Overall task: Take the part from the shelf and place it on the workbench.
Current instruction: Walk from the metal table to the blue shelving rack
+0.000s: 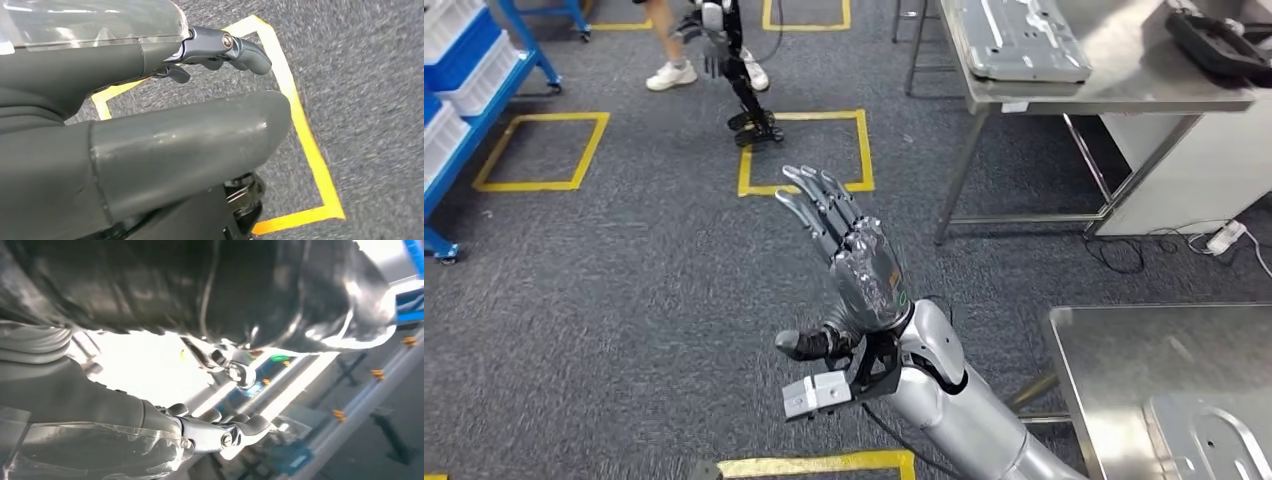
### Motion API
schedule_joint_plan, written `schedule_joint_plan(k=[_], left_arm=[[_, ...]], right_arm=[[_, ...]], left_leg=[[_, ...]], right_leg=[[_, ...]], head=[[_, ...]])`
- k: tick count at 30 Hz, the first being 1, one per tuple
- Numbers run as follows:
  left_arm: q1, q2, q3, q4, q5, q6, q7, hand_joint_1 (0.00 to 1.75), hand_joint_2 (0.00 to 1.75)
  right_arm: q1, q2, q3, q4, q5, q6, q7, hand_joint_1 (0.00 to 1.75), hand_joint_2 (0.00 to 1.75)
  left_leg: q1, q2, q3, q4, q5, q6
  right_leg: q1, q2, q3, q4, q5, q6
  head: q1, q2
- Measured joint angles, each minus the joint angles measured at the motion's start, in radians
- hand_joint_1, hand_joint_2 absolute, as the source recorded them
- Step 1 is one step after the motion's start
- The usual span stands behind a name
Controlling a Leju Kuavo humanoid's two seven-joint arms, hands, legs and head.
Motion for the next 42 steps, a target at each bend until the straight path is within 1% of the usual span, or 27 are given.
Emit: schedule_joint_plan(k=[2, 3, 4, 5, 6, 8, 10, 12, 13, 14, 16, 18, 19, 20, 23, 25, 27, 28, 30, 32, 33, 34, 35, 37, 39, 41, 42], left_arm=[[-0.003, 0.000, 0.000, 0.000, 0.000, 0.000, 0.000, 0.00, 0.00], [-0.003, 0.000, 0.000, 0.000, 0.000, 0.000, 0.000, 0.00, 0.00], [-0.002, 0.000, 0.001, 0.000, 0.000, 0.000, 0.000, 0.00, 0.00], [-0.002, 0.000, 0.001, 0.000, 0.000, 0.000, 0.000, 0.00, 0.00], [-0.002, 0.000, 0.002, 0.000, 0.000, 0.000, 0.000, 0.00, 0.00], [-0.003, -0.001, 0.002, 0.000, -0.001, -0.002, 0.000, 0.00, 0.00], [-0.005, -0.003, 0.003, 0.000, -0.002, -0.003, 0.000, 0.00, 0.00], [-0.004, -0.002, 0.003, 0.000, -0.002, -0.003, 0.000, 0.00, 0.00], [-0.002, -0.002, 0.004, 0.000, -0.002, -0.003, 0.000, 0.00, 0.00], [-0.002, -0.001, 0.004, 0.000, -0.002, -0.003, 0.000, 0.00, 0.00], [-0.005, -0.001, 0.004, 0.000, -0.002, -0.003, 0.000, 0.00, 0.00], [-0.007, -0.001, 0.004, 0.000, -0.002, -0.003, 0.000, 0.00, 0.00], [-0.005, -0.001, 0.004, 0.000, -0.002, -0.003, 0.000, 0.00, 0.00], [-0.004, -0.001, 0.004, 0.000, -0.001, -0.003, 0.000, 0.00, 0.00], [-0.003, 0.000, 0.004, 0.000, 0.000, 0.001, 0.000, 0.00, 0.00], [-0.004, 0.001, 0.005, 0.000, 0.001, 0.004, 0.000, 0.00, 0.00], [0.001, 0.001, 0.007, 0.000, 0.003, 0.006, 0.000, 0.00, 0.00], [0.005, 0.001, 0.008, 0.000, 0.004, 0.006, 0.000, 0.00, 0.00], [0.007, 0.001, 0.008, 0.000, 0.005, 0.008, 0.000, 0.00, 0.00], [0.005, 0.001, 0.009, 0.000, 0.005, 0.008, 0.000, 0.00, 0.00], [0.004, 0.001, 0.009, 0.000, 0.005, 0.008, 0.000, 0.00, 0.00], [0.004, 0.001, 0.009, 0.000, 0.005, 0.008, 0.000, 0.00, 0.00], [0.004, 0.001, 0.010, 0.000, 0.005, 0.008, 0.000, 0.00, 0.00], [0.005, 0.001, 0.011, 0.000, 0.005, 0.008, 0.000, 0.00, 0.00], [0.004, 0.001, 0.012, 0.000, 0.002, 0.008, 0.000, 0.00, 0.00], [0.002, 0.001, 0.013, 0.000, 0.001, 0.008, 0.000, 0.00, 0.00], [0.001, 0.001, 0.013, 0.000, 0.000, 0.008, 0.000, 0.00, 0.00]], right_arm=[[0.004, -0.003, 0.000, 0.001, 0.000, 0.000, 0.000, 0.00, 0.00], [0.007, -0.005, 0.000, 0.002, 0.000, 0.000, 0.000, 0.00, 0.00], [0.008, -0.006, 0.000, 0.003, 0.001, 0.000, 0.000, 0.00, 0.00], [0.009, -0.007, 0.000, 0.004, 0.001, 0.000, 0.000, 0.00, 0.00], [0.008, -0.007, 0.000, 0.004, 0.002, 0.000, 0.000, 0.00, 0.00], [0.007, -0.007, 0.000, 0.004, 0.004, 0.000, -0.001, 0.00, 0.00], [0.006, -0.007, 0.000, 0.004, 0.005, 0.000, -0.001, 0.00, 0.00], [0.003, -0.006, 0.000, 0.003, 0.006, 0.000, 0.000, 0.00, 0.00], [0.002, -0.005, 0.000, 0.003, 0.006, 0.000, 0.000, 0.00, 0.00], [0.000, -0.003, 0.000, 0.003, 0.006, 0.001, 0.000, 0.00, 0.00], [-0.001, -0.001, 0.000, 0.003, 0.006, 0.001, 0.000, 0.00, 0.00], [-0.001, 0.000, 0.000, 0.004, 0.006, 0.001, 0.000, 0.00, 0.00], [0.000, 0.000, 0.000, 0.004, 0.006, 0.001, 0.000, 0.00, 0.00], [0.000, 0.000, 0.001, 0.004, 0.006, 0.001, 0.000, 0.00, 0.00], [-0.002, 0.000, 0.001, 0.004, 0.006, 0.000, 0.000, 0.00, 0.00], [-0.002, 0.000, 0.001, 0.003, 0.007, 0.000, 0.000, 0.00, 0.00], [-0.001, 0.000, 0.002, 0.003, 0.007, 0.000, -0.001, 0.00, 0.00], [-0.002, 0.000, 0.002, 0.002, 0.008, 0.000, -0.001, 0.00, 0.00], [-0.002, 0.000, 0.002, 0.000, 0.008, -0.001, -0.001, 0.00, 0.00], [0.001, -0.001, 0.003, -0.002, 0.008, -0.001, 0.000, 0.00, 0.00], [0.003, -0.002, 0.003, -0.002, 0.008, -0.001, 0.000, 0.00, 0.00], [0.006, -0.003, 0.003, -0.002, 0.008, -0.001, 0.000, 0.00, 0.00], [0.007, -0.004, 0.003, -0.002, 0.008, -0.001, 0.000, 0.00, 0.00], [0.008, -0.005, 0.003, -0.002, 0.008, -0.001, 0.000, 0.00, 0.00], [0.007, -0.005, 0.003, -0.003, 0.008, -0.002, 0.000, 0.00, 0.00], [0.006, -0.005, 0.003, -0.004, 0.008, -0.003, 0.000, 0.00, 0.00], [0.006, -0.004, 0.003, -0.005, 0.008, -0.003, 0.000, 0.00, 0.00]], left_leg=[[-0.001, -0.023, -0.001, -0.001, 0.000, 0.007], [-0.002, -0.036, -0.001, -0.001, 0.000, 0.008], [-0.002, -0.050, 0.000, 0.000, 0.000, 0.008], [-0.003, -0.064, 0.001, 0.000, 0.001, 0.008], [-0.003, -0.078, 0.002, 0.001, 0.001, 0.007], [-0.003, -0.103, 0.000, 0.005, 0.001, 0.003], [0.000, -0.124, -0.007, 0.006, 0.004, -0.009], [0.003, -0.145, -0.012, 0.001, 0.009, -0.025], [0.002, -0.138, -0.014, 0.004, 0.006, -0.030], [-0.001, -0.117, -0.023, 0.024, -0.007, -0.034], [-0.003, -0.055, -0.069, 0.125, -0.062, -0.041], [0.000, -0.026, -0.128, 0.246, -0.112, -0.049], [0.001, -0.021, -0.139, 0.269, -0.114, -0.051], [0.003, -0.017, -0.130, 0.253, -0.097, -0.053], [0.000, 0.024, -0.030, 0.070, -0.017, -0.049], [-0.007, 0.040, 0.000, 0.011, -0.009, -0.034], [-0.010, 0.022, 0.000, 0.008, -0.010, -0.018], [-0.009, 0.012, 0.001, 0.005, -0.009, -0.013], [-0.005, -0.005, 0.005, -0.001, -0.005, 0.000], [-0.005, -0.023, 0.004, -0.002, -0.004, 0.008], [-0.006, -0.035, 0.004, -0.002, -0.004, 0.010], [-0.006, -0.046, 0.004, -0.001, -0.004, 0.010], [-0.006, -0.059, 0.005, 0.000, -0.004, 0.010], [-0.006, -0.086, 0.006, 0.002, -0.005, 0.009], [-0.005, -0.109, 0.002, 0.007, -0.005, 0.003], [-0.002, -0.129, -0.008, 0.009, -0.002, -0.009], [0.000, -0.141, -0.013, 0.009, 0.001, -0.017]], right_leg=[[0.000, 0.038, -0.068, 0.131, -0.056, -0.001], [0.001, 0.044, -0.095, 0.177, -0.067, -0.001], [0.001, 0.046, -0.108, 0.192, -0.058, -0.002], [0.001, 0.049, -0.101, 0.167, -0.030, -0.005], [0.001, 0.061, -0.077, 0.109, 0.011, -0.009], [-0.001, 0.112, -0.023, -0.018, 0.070, -0.019], [0.000, 0.141, -0.001, -0.073, 0.081, -0.024], [0.001, 0.122, 0.005, -0.082, 0.084, -0.028], [-0.001, 0.109, 0.010, -0.089, 0.087, -0.033], [-0.004, 0.095, 0.016, -0.096, 0.090, -0.038], [-0.003, 0.063, 0.022, -0.104, 0.092, -0.046], [0.001, 0.031, 0.023, -0.103, 0.089, -0.050], [0.002, 0.016, 0.023, -0.103, 0.087, -0.050], [0.002, 0.002, 0.024, -0.102, 0.085, -0.049], [0.005, -0.032, 0.029, -0.093, 0.072, -0.039], [0.010, -0.049, 0.031, -0.088, 0.064, -0.029], [0.013, -0.065, 0.035, -0.089, 0.059, -0.020], [0.011, -0.059, 0.037, -0.085, 0.053, -0.015], [0.005, -0.016, 0.016, -0.031, 0.015, -0.007], [0.003, 0.033, -0.047, 0.097, -0.046, -0.004], [0.003, 0.042, -0.081, 0.158, -0.066, -0.004], [0.002, 0.046, -0.104, 0.193, -0.068, -0.004], [0.002, 0.047, -0.109, 0.190, -0.049, -0.006], [0.001, 0.062, -0.069, 0.081, 0.031, -0.011], [-0.003, 0.111, -0.022, -0.034, 0.081, -0.017], [-0.003, 0.142, -0.012, -0.068, 0.084, -0.019], [-0.001, 0.138, -0.011, -0.073, 0.085, -0.021]], head=[[0.000, 0.000], [0.000, 0.000], [0.000, 0.000], [0.000, 0.000], [0.000, 0.000], [0.000, 0.000], [0.000, 0.000], [0.000, 0.000], [-0.001, 0.000], [-0.002, 0.000], [-0.004, 0.000], [-0.005, 0.000], [-0.005, 0.000], [-0.005, 0.000], [-0.005, 0.000], [-0.004, 0.000], [-0.003, 0.000], [-0.003, 0.000], [-0.003, 0.000], [-0.003, 0.000], [-0.003, 0.000], [-0.003, 0.000], [-0.003, 0.000], [-0.003, 0.000], [-0.003, 0.000], [-0.003, 0.000], [-0.003, 0.000]])
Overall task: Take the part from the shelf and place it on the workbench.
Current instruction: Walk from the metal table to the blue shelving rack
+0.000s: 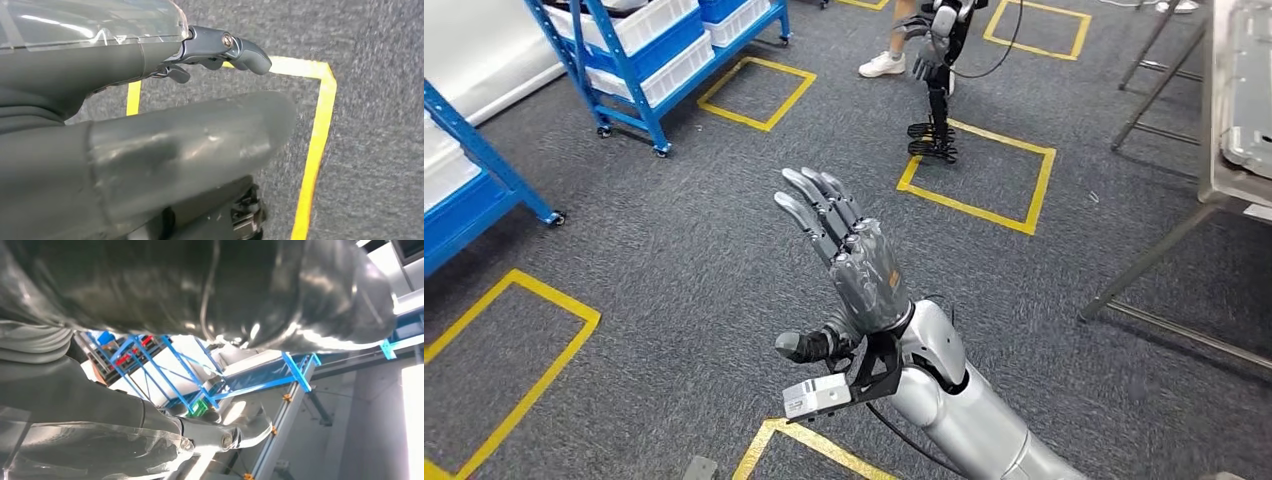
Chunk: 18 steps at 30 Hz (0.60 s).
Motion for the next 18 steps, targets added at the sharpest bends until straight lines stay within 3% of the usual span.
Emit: schedule_joint_plan(k=[1, 3, 5, 7, 8, 9, 12, 14, 16, 18], left_arm=[[0.001, 0.000, 0.000, 0.000, -0.001, 0.000, 0.000, 0.00, 0.00], [0.002, 0.001, 0.001, 0.000, -0.002, 0.000, 0.001, 0.00, 0.00], [0.000, 0.001, 0.001, 0.000, -0.004, -0.001, 0.002, 0.00, 0.00], [-0.002, 0.001, 0.001, 0.000, -0.006, -0.001, 0.003, 0.00, 0.00], [-0.001, 0.001, 0.001, 0.000, -0.007, -0.001, 0.003, 0.00, 0.00], [0.001, 0.001, 0.001, 0.000, -0.007, -0.001, 0.003, 0.00, 0.00], [0.001, 0.001, 0.001, 0.000, -0.008, -0.001, 0.003, 0.00, 0.00], [-0.001, 0.001, 0.001, 0.000, -0.008, -0.001, 0.003, 0.00, 0.00], [0.000, 0.001, 0.001, 0.000, -0.008, -0.001, 0.003, 0.00, 0.00], [0.002, 0.002, 0.001, 0.000, -0.008, -0.001, 0.003, 0.00, 0.00]], right_arm=[[0.000, 0.000, 0.000, -0.001, 0.001, 0.000, 0.000, 0.00, 0.00], [-0.002, 0.002, 0.000, -0.003, 0.003, 0.000, 0.001, 0.00, 0.00], [-0.003, 0.003, 0.000, -0.005, 0.005, 0.000, 0.002, 0.00, 0.00], [-0.001, 0.003, 0.000, -0.006, 0.008, 0.000, 0.003, 0.00, 0.00], [0.000, 0.002, 0.000, -0.006, 0.009, -0.001, 0.004, 0.00, 0.00], [0.000, 0.002, 0.000, -0.006, 0.010, -0.001, 0.004, 0.00, 0.00], [-0.001, 0.002, 0.001, -0.006, 0.011, -0.001, 0.004, 0.00, 0.00], [-0.002, 0.002, 0.001, -0.006, 0.012, -0.001, 0.004, 0.00, 0.00], [-0.003, 0.002, 0.001, -0.006, 0.013, -0.001, 0.005, 0.00, 0.00], [-0.004, 0.003, 0.001, -0.007, 0.013, -0.001, 0.005, 0.00, 0.00]], left_leg=[[0.003, -0.008, -0.003, -0.001, 0.001, -0.006], [0.001, 0.025, -0.016, 0.029, -0.018, -0.015], [-0.001, 0.088, -0.063, 0.128, -0.072, -0.021], [0.002, 0.114, -0.118, 0.242, -0.117, -0.026], [0.004, 0.119, -0.128, 0.263, -0.117, -0.028], [0.005, 0.124, -0.116, 0.246, -0.099, -0.030], [0.004, 0.169, -0.016, 0.064, -0.027, -0.027], [-0.004, 0.185, 0.009, 0.013, -0.022, -0.015], [-0.007, 0.165, 0.009, 0.010, -0.019, -0.001], [-0.004, 0.147, 0.013, 0.001, -0.014, 0.012]], right_leg=[[-0.001, -0.012, 0.003, -0.003, 0.002, -0.004], [-0.004, -0.041, 0.014, -0.014, 0.006, -0.016], [-0.001, -0.073, 0.021, -0.019, 0.006, -0.026], [0.004, -0.106, 0.021, -0.017, 0.003, -0.030], [0.006, -0.121, 0.020, -0.016, 0.001, -0.031], [0.006, -0.136, 0.021, -0.013, -0.002, -0.030], [0.009, -0.170, 0.024, -0.004, -0.014, -0.020], [0.014, -0.185, 0.026, -0.002, -0.019, -0.010], [0.014, -0.199, 0.030, -0.005, -0.021, 0.001], [0.009, -0.176, 0.025, 0.016, -0.041, 0.011]], head=[[0.000, 0.000], [-0.001, 0.000], [-0.002, 0.000], [-0.002, 0.000], [-0.002, 0.000], [-0.002, 0.000], [-0.001, 0.000], [-0.001, 0.000], [-0.001, 0.000], [-0.001, 0.000]])
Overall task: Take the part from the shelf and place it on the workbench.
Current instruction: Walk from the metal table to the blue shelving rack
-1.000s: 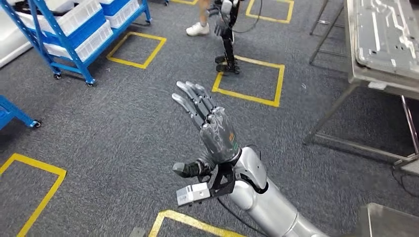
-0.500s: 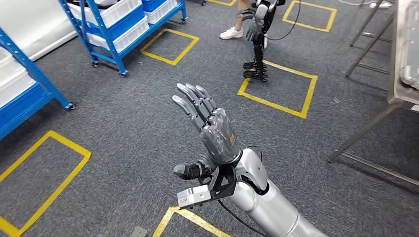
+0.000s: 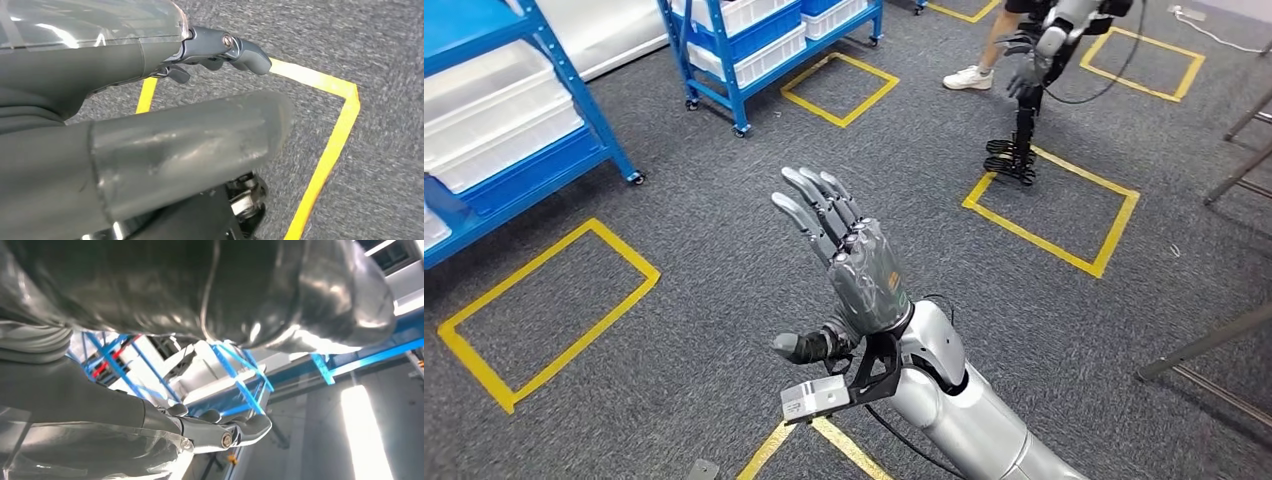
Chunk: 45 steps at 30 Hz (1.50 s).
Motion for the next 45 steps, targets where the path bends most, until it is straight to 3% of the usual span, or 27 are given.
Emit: schedule_joint_plan(k=[3, 4, 5, 6, 7, 9, 11, 12, 14, 15, 16, 18, 20, 21, 22, 24, 26, 29, 32, 33, 35, 37, 38, 39, 41, 43, 45], left_arm=[[-0.003, 0.000, 0.000, 0.000, 0.000, 0.000, 0.000, 0.00, 0.00], [-0.004, 0.000, 0.001, 0.000, -0.001, 0.000, 0.000, 0.00, 0.00], [-0.004, 0.000, 0.001, 0.000, -0.002, 0.000, 0.000, 0.00, 0.00], [-0.003, 0.000, 0.001, 0.000, -0.002, 0.001, 0.001, 0.00, 0.00], [-0.003, 0.000, 0.002, 0.000, -0.003, 0.002, 0.002, 0.00, 0.00], [-0.003, -0.001, 0.002, 0.000, -0.003, 0.003, 0.003, 0.00, 0.00], [-0.004, -0.002, 0.002, 0.000, -0.003, 0.003, 0.003, 0.00, 0.00], [-0.004, -0.003, 0.003, 0.000, -0.003, 0.004, 0.003, 0.00, 0.00], [-0.001, -0.002, 0.003, 0.000, -0.003, 0.004, 0.003, 0.00, 0.00], [0.000, -0.002, 0.003, 0.000, -0.003, 0.004, 0.003, 0.00, 0.00], [0.000, -0.002, 0.003, 0.000, -0.003, 0.004, 0.003, 0.00, 0.00], [-0.002, -0.002, 0.003, 0.000, -0.004, 0.004, 0.004, 0.00, 0.00], [-0.002, -0.002, 0.003, 0.000, -0.004, 0.004, 0.004, 0.00, 0.00], [-0.001, -0.002, 0.003, 0.000, -0.004, 0.004, 0.004, 0.00, 0.00], [0.000, -0.002, 0.003, 0.000, -0.004, 0.004, 0.004, 0.00, 0.00], [0.000, -0.001, 0.003, 0.000, -0.004, 0.004, 0.004, 0.00, 0.00], [-0.003, 0.000, 0.003, 0.000, -0.005, 0.004, 0.004, 0.00, 0.00], [-0.002, 0.000, 0.004, 0.000, -0.006, 0.004, 0.005, 0.00, 0.00], [-0.002, 0.001, 0.004, 0.000, -0.006, 0.004, 0.006, 0.00, 0.00], [-0.001, 0.000, 0.004, 0.000, -0.007, 0.004, 0.006, 0.00, 0.00], [-0.002, 0.000, 0.004, 0.000, -0.008, 0.004, 0.006, 0.00, 0.00], [-0.004, 0.001, 0.004, 0.000, -0.011, 0.004, 0.008, 0.00, 0.00], [-0.005, 0.002, 0.004, 0.000, -0.013, 0.004, 0.008, 0.00, 0.00], [-0.005, 0.002, 0.004, 0.000, -0.015, 0.003, 0.009, 0.00, 0.00], [-0.005, 0.002, 0.004, 0.000, -0.018, 0.002, 0.010, 0.00, 0.00], [-0.005, 0.002, 0.004, 0.000, -0.020, 0.001, 0.012, 0.00, 0.00], [-0.001, 0.003, 0.004, 0.000, -0.021, 0.000, 0.012, 0.00, 0.00]], right_arm=[[0.001, -0.002, 0.000, -0.001, 0.000, 0.000, 0.000, 0.00, 0.00], [0.003, -0.003, 0.000, -0.001, 0.000, 0.000, 0.000, 0.00, 0.00], [0.005, -0.005, 0.000, 0.000, 0.000, 0.000, 0.000, 0.00, 0.00], [0.006, -0.006, 0.000, 0.000, 0.000, 0.000, 0.001, 0.00, 0.00], [0.006, -0.006, 0.000, 0.000, 0.000, 0.000, 0.001, 0.00, 0.00], [0.006, -0.007, 0.000, 0.000, 0.000, 0.000, 0.001, 0.00, 0.00], [0.005, -0.007, 0.000, 0.000, 0.000, 0.000, 0.001, 0.00, 0.00], [0.005, -0.007, 0.000, 0.000, 0.000, 0.000, 0.001, 0.00, 0.00], [0.003, -0.007, 0.000, -0.001, 0.000, 0.000, 0.001, 0.00, 0.00], [0.003, -0.007, 0.000, -0.001, 0.000, 0.000, 0.001, 0.00, 0.00], [0.002, -0.007, 0.000, -0.001, 0.000, -0.001, 0.001, 0.00, 0.00], [0.002, -0.007, 0.000, 0.000, 0.000, -0.001, 0.001, 0.00, 0.00], [0.004, -0.007, 0.000, 0.001, 0.000, -0.001, 0.001, 0.00, 0.00], [0.004, -0.007, 0.000, 0.002, 0.000, -0.001, 0.001, 0.00, 0.00], [0.005, -0.007, 0.000, 0.002, 0.000, -0.001, 0.001, 0.00, 0.00], [0.004, -0.007, 0.000, 0.002, 0.000, -0.001, 0.001, 0.00, 0.00], [0.004, -0.007, 0.000, 0.002, 0.000, -0.001, 0.001, 0.00, 0.00], [0.003, -0.007, 0.000, 0.001, 0.000, -0.001, 0.001, 0.00, 0.00], [0.002, -0.007, 0.000, 0.001, 0.000, -0.001, 0.001, 0.00, 0.00], [0.002, -0.007, 0.000, 0.001, 0.000, -0.001, 0.001, 0.00, 0.00], [0.001, -0.007, 0.000, 0.001, 0.000, -0.002, 0.001, 0.00, 0.00], [0.004, -0.009, 0.000, 0.004, -0.001, -0.002, 0.001, 0.00, 0.00], [0.005, -0.011, 0.000, 0.006, -0.001, -0.002, 0.001, 0.00, 0.00], [0.007, -0.012, 0.000, 0.007, -0.001, -0.002, 0.001, 0.00, 0.00], [0.006, -0.013, -0.001, 0.007, 0.000, -0.002, 0.001, 0.00, 0.00], [0.006, -0.014, -0.001, 0.008, 0.002, -0.002, 0.001, 0.00, 0.00], [0.006, -0.015, -0.002, 0.008, 0.002, -0.002, 0.001, 0.00, 0.00]], left_leg=[[0.001, -0.028, 0.001, -0.006, 0.005, 0.014], [0.000, -0.040, 0.000, -0.005, 0.005, 0.016], [-0.001, -0.052, 0.000, -0.005, 0.005, 0.016], [-0.002, -0.065, 0.000, -0.005, 0.006, 0.016], [-0.002, -0.079, 0.002, -0.005, 0.006, 0.016], [-0.002, -0.103, 0.003, -0.003, 0.006, 0.013], [0.000, -0.125, -0.003, -0.002, 0.008, 0.003], [0.001, -0.135, -0.006, -0.003, 0.011, -0.004], [0.004, -0.142, -0.011, -0.005, 0.013, -0.017], [0.002, -0.124, -0.016, 0.006, 0.004, -0.022], [0.000, -0.097, -0.030, 0.036, -0.015, -0.026], [0.001, -0.045, -0.080, 0.147, -0.076, -0.034], [0.005, -0.030, -0.127, 0.245, -0.112, -0.042], [0.007, -0.027, -0.128, 0.249, -0.105, -0.045], [0.009, -0.020, -0.109, 0.215, -0.081, -0.047], [0.008, 0.016, -0.038, 0.087, -0.025, -0.047], [0.001, 0.042, 0.003, 0.007, -0.004, -0.034], [-0.002, 0.020, 0.003, -0.002, -0.004, -0.014], [0.002, 0.006, 0.007, -0.008, 0.000, -0.005], [0.002, 0.005, 0.008, -0.009, 0.000, -0.004], [0.003, -0.003, 0.008, -0.011, 0.001, 0.001], [0.001, -0.039, 0.009, -0.012, 0.002, 0.008], [0.001, -0.061, 0.009, -0.011, 0.003, 0.010], [0.000, -0.084, 0.010, -0.010, 0.002, 0.011], [0.000, -0.111, 0.008, -0.007, 0.002, 0.006], [0.002, -0.132, 0.002, -0.006, 0.004, -0.005], [0.005, -0.149, -0.002, -0.008, 0.006, -0.019]], right_leg=[[-0.006, 0.072, -0.078, 0.164, -0.086, 0.006], [-0.006, 0.080, -0.110, 0.222, -0.105, 0.007], [-0.006, 0.083, -0.130, 0.253, -0.105, 0.006], [-0.006, 0.085, -0.132, 0.247, -0.086, 0.004], [-0.006, 0.089, -0.115, 0.205, -0.051, 0.001], [-0.007, 0.129, -0.058, 0.072, 0.020, -0.009], [-0.006, 0.165, -0.024, -0.008, 0.045, -0.015], [-0.005, 0.166, -0.021, -0.017, 0.042, -0.017], [-0.006, 0.143, -0.014, -0.029, 0.046, -0.024], [-0.007, 0.130, -0.008, -0.037, 0.050, -0.029], [-0.009, 0.115, -0.003, -0.044, 0.053, -0.034], [-0.005, 0.084, 0.001, -0.049, 0.053, -0.041], [-0.003, 0.053, 0.001, -0.048, 0.050, -0.043], [-0.002, 0.040, 0.002, -0.048, 0.048, -0.043], [-0.003, 0.027, 0.002, -0.046, 0.046, -0.041], [-0.001, 0.006, 0.004, -0.039, 0.037, -0.033], [0.005, -0.011, 0.005, -0.032, 0.029, -0.023], [0.007, -0.035, 0.010, -0.032, 0.023, -0.010], [0.005, -0.043, 0.010, -0.031, 0.017, -0.002], [0.003, -0.039, 0.011, -0.029, 0.015, -0.002], [-0.002, 0.003, -0.001, 0.004, -0.008, 0.002], [-0.006, 0.061, -0.077, 0.144, -0.055, 0.004], [-0.007, 0.078, -0.101, 0.179, -0.053, 0.002], [-0.007, 0.094, -0.109, 0.177, -0.031, -0.001], [-0.010, 0.138, -0.055, 0.045, 0.035, -0.008], [-0.009, 0.166, -0.031, -0.014, 0.048, -0.012], [-0.008, 0.150, -0.026, -0.022, 0.050, -0.018]], head=[[0.000, 0.000], [0.000, 0.000], [0.000, 0.000], [0.000, 0.000], [0.000, 0.000], [0.000, 0.000], [0.000, 0.000], [0.000, 0.000], [0.000, 0.000], [0.000, 0.000], [-0.001, 0.000], [-0.001, 0.000], [-0.001, 0.000], [-0.001, 0.000], [-0.001, 0.000], [-0.001, 0.000], [0.000, 0.000], [0.001, 0.000], [0.002, 0.000], [0.001, 0.000], [0.001, 0.000], [0.002, 0.000], [0.002, 0.000], [0.002, 0.000], [0.001, 0.000], [0.001, 0.000], [0.002, 0.000]])
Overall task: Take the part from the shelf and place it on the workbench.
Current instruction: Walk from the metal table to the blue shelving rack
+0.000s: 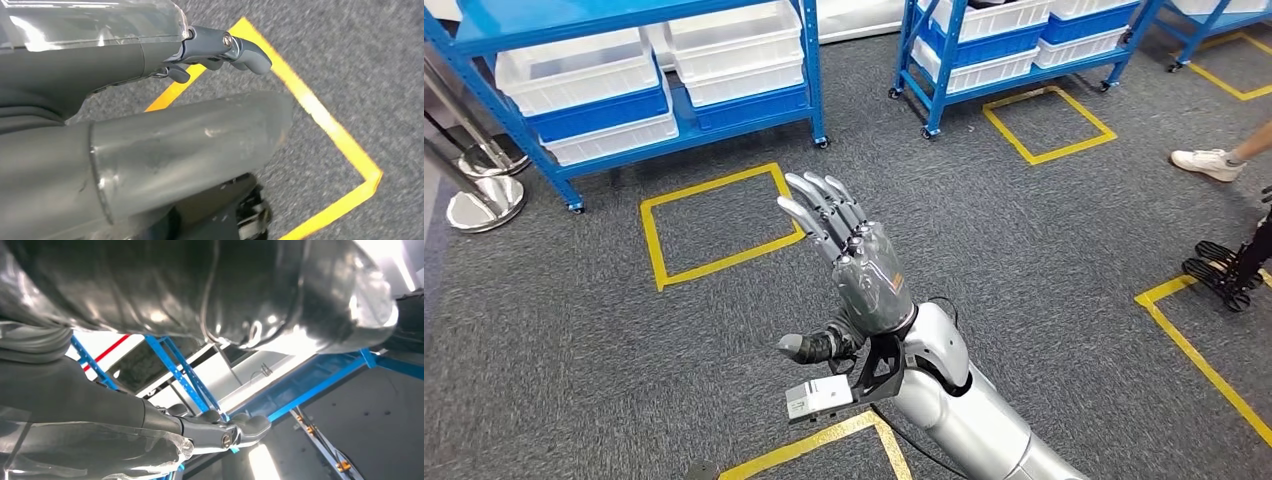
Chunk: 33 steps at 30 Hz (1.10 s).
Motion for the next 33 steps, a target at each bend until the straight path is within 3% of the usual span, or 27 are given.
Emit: schedule_joint_plan(k=[2, 4, 6, 7, 8, 10, 12, 14, 17, 18, 20, 22, 23, 24, 25, 27, 31, 33], left_arm=[[0.004, 0.002, 0.000, 0.000, 0.000, -0.001, 0.000, 0.00, 0.00], [0.003, 0.003, 0.000, 0.000, 0.000, -0.002, 0.000, 0.00, 0.00], [0.002, 0.003, 0.000, 0.000, 0.002, -0.004, -0.001, 0.00, 0.00], [0.003, 0.003, 0.000, 0.000, 0.003, -0.005, -0.001, 0.00, 0.00], [0.005, 0.003, 0.000, 0.000, 0.004, -0.005, -0.002, 0.00, 0.00], [0.008, 0.004, 0.000, 0.000, 0.004, -0.006, -0.002, 0.00, 0.00], [0.008, 0.006, 0.001, 0.000, 0.005, -0.008, -0.003, 0.00, 0.00], [0.009, 0.007, 0.003, 0.000, 0.006, -0.015, 0.000, 0.00, 0.00], [0.010, 0.011, 0.008, 0.000, 0.004, -0.030, 0.024, 0.00, 0.00], [0.009, 0.012, 0.009, 0.000, 0.002, -0.033, 0.034, 0.00, 0.00], [0.007, 0.014, 0.011, 0.000, -0.001, -0.040, 0.047, 0.00, 0.00], [0.007, 0.016, 0.013, 0.000, -0.003, -0.044, 0.056, 0.00, 0.00], [0.008, 0.017, 0.013, 0.000, -0.002, -0.045, 0.060, 0.00, 0.00], [0.008, 0.018, 0.014, 0.000, -0.003, -0.047, 0.063, 0.00, 0.00], [0.008, 0.018, 0.014, 0.000, -0.004, -0.050, 0.067, 0.00, 0.00], [0.008, 0.019, 0.014, 0.000, -0.011, -0.055, 0.074, 0.00, 0.00], [0.011, 0.019, 0.014, 0.000, -0.017, -0.058, 0.080, 0.00, 0.00], [0.010, 0.019, 0.014, 0.000, -0.018, -0.058, 0.081, 0.00, 0.00]], right_arm=[[0.000, 0.000, 0.000, 0.002, 0.001, 0.002, 0.002, 0.00, 0.00], [0.000, -0.001, -0.001, 0.010, 0.002, 0.012, 0.010, 0.00, 0.00], [0.002, -0.002, -0.002, 0.034, 0.002, 0.033, 0.020, 0.00, 0.00], [0.005, -0.003, -0.002, 0.055, 0.002, 0.041, 0.022, 0.00, 0.00], [0.009, -0.004, -0.002, 0.078, 0.000, 0.046, 0.021, 0.00, 0.00], [0.015, -0.006, -0.004, 0.120, -0.003, 0.047, 0.015, 0.00, 0.00], [0.017, -0.006, -0.005, 0.153, 0.000, 0.051, 0.016, 0.00, 0.00], [0.018, -0.006, -0.008, 0.200, 0.012, 0.064, 0.026, 0.00, 0.00], [0.017, -0.007, -0.025, 0.361, 0.041, 0.068, 0.027, 0.00, 0.00], [0.016, -0.007, -0.035, 0.437, 0.047, 0.062, 0.018, 0.00, 0.00], [0.015, -0.010, -0.057, 0.598, 0.048, 0.056, -0.002, 0.00, 0.00], [0.021, -0.018, -0.077, 0.751, 0.042, 0.062, -0.005, 0.00, 0.00], [0.026, -0.023, -0.086, 0.819, 0.040, 0.066, 0.001, 0.00, 0.00], [0.030, -0.028, -0.094, 0.874, 0.040, 0.069, 0.012, 0.00, 0.00], [0.032, -0.033, -0.100, 0.922, 0.042, 0.072, 0.025, 0.00, 0.00], [0.036, -0.040, -0.108, 1.000, 0.049, 0.076, 0.051, 0.00, 0.00], [0.051, -0.050, -0.118, 1.094, 0.056, 0.076, 0.068, 0.00, 0.00], [0.052, -0.051, -0.121, 1.117, 0.057, 0.076, 0.072, 0.00, 0.00]], left_leg=[[-0.003, 0.034, -0.013, 0.026, -0.018, -0.009], [-0.005, 0.093, -0.058, 0.125, -0.074, -0.015], [-0.003, 0.117, -0.114, 0.243, -0.125, -0.021], [-0.001, 0.121, -0.124, 0.266, -0.127, -0.023], [0.000, 0.123, -0.114, 0.252, -0.112, -0.024], [0.001, 0.130, -0.048, 0.133, -0.051, -0.022], [-0.003, 0.137, 0.013, 0.023, -0.021, -0.014], [-0.008, 0.139, 0.027, -0.003, -0.023, -0.005], [-0.002, 0.132, 0.034, -0.016, -0.015, 0.015], [0.000, 0.130, 0.037, -0.020, -0.012, 0.022], [-0.001, 0.126, 0.036, -0.022, -0.011, 0.029], [-0.002, 0.119, 0.036, -0.021, -0.012, 0.032], [-0.002, 0.114, 0.036, -0.019, -0.013, 0.032], [-0.002, 0.111, 0.037, -0.017, -0.015, 0.032], [-0.002, 0.109, 0.037, -0.013, -0.018, 0.030], [-0.006, 0.107, 0.035, -0.005, -0.025, 0.023], [-0.008, 0.109, 0.033, -0.001, -0.032, 0.004], [-0.007, 0.114, 0.016, 0.042, -0.064, -0.005]], right_leg=[[-0.003, -0.026, 0.009, -0.012, 0.005, -0.011], [-0.002, -0.054, 0.015, -0.020, 0.006, -0.020], [0.001, -0.078, 0.015, -0.019, 0.004, -0.023], [0.001, -0.088, 0.015, -0.019, 0.003, -0.023], [0.001, -0.095, 0.015, -0.018, 0.002, -0.022], [0.001, -0.105, 0.015, -0.015, -0.001, -0.018], [0.005, -0.109, 0.013, -0.009, -0.005, -0.010], [0.008, -0.110, 0.012, -0.008, -0.006, -0.001], [0.006, -0.103, 0.010, 0.006, -0.021, 0.013], [0.005, -0.093, -0.006, 0.040, -0.042, 0.017], [0.002, -0.075, -0.066, 0.160, -0.099, 0.022], [0.001, -0.070, -0.120, 0.254, -0.121, 0.026], [0.001, -0.069, -0.124, 0.252, -0.105, 0.026], [0.000, -0.069, -0.107, 0.209, -0.071, 0.025], [0.001, -0.069, -0.079, 0.142, -0.033, 0.022], [0.004, -0.066, -0.029, 0.030, 0.011, 0.016], [0.006, -0.064, -0.016, -0.003, 0.015, 0.002], [0.002, -0.065, -0.012, -0.011, 0.019, -0.011]], head=[[-0.001, 0.000], [-0.004, 0.000], [-0.004, 0.000], [-0.004, 0.000], [-0.004, 0.000], [-0.004, 0.000], [-0.004, 0.000], [-0.004, 0.000], [-0.004, 0.000], [-0.003, 0.000], [-0.003, 0.000], [-0.003, 0.000], [-0.003, 0.000], [-0.003, 0.000], [-0.003, 0.000], [-0.003, 0.000], [-0.003, 0.000], [-0.004, 0.000]])
